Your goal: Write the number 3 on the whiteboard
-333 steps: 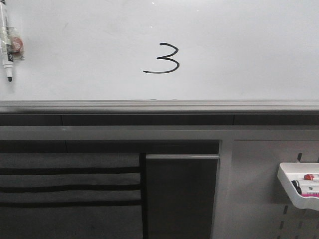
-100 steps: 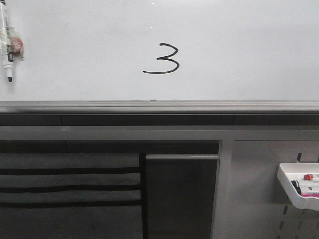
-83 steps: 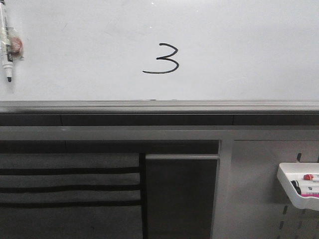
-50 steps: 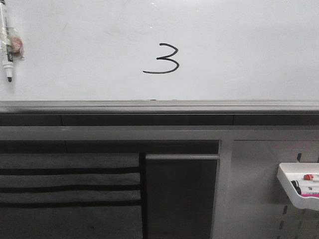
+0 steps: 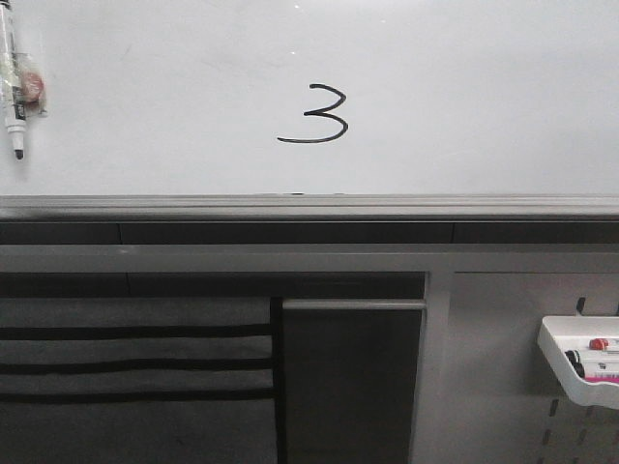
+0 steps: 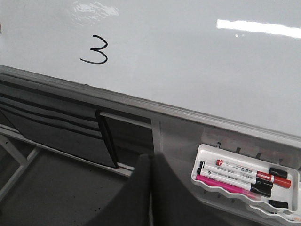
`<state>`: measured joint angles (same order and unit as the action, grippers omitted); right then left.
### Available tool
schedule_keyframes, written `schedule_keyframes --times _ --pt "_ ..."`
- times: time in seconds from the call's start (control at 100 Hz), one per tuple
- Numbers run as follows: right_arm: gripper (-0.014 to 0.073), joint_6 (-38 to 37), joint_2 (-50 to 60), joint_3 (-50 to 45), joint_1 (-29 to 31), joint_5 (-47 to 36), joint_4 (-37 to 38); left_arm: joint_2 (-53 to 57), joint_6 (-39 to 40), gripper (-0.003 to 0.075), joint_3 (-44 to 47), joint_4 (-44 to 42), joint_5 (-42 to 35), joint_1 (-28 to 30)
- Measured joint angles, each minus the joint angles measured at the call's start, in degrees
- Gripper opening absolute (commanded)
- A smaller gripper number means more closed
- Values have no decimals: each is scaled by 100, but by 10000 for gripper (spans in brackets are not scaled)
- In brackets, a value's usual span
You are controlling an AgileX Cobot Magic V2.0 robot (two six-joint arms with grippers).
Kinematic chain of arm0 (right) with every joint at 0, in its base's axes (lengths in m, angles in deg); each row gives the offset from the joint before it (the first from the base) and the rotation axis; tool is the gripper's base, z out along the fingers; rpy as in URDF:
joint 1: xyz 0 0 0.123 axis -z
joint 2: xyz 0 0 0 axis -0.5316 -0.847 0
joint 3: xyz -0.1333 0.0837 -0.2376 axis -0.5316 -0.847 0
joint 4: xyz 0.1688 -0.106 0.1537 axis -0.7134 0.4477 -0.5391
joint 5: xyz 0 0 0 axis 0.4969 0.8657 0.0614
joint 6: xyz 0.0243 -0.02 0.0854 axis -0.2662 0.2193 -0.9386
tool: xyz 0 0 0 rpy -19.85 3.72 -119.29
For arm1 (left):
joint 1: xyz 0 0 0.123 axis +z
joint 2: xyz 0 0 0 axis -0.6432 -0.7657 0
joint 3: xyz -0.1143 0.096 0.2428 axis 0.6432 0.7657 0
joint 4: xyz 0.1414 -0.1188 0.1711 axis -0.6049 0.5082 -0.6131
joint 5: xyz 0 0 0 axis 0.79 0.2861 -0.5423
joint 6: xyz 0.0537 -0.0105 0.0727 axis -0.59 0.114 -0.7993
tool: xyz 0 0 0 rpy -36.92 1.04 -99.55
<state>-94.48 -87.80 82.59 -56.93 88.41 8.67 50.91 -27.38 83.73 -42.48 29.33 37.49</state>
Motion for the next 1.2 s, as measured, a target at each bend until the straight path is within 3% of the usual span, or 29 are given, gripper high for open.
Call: schedule_keyframes --times 0.12,0.21,0.44,0.66,0.9,1.2 --pt "-74 -4 397 -336 290 -383 -30 0 10 -18 0 -10 0 0" --pt "-74 -13 869 -866 686 -1181 -159 0 10 -18 0 -10 0 0" --pt "-74 -13 2232 -3019 1720 -3131 -311 0 10 -18 0 -10 0 0" --pt "-74 -13 2403 -4616 1989 -4776 -340 0 10 -18 0 -10 0 0" --pt "-74 -13 2403 -4691 1989 -5534 -350 0 10 -18 0 -10 0 0" --pt "-74 -13 2403 -4691 1989 -5585 -350 0 10 -18 0 -10 0 0"
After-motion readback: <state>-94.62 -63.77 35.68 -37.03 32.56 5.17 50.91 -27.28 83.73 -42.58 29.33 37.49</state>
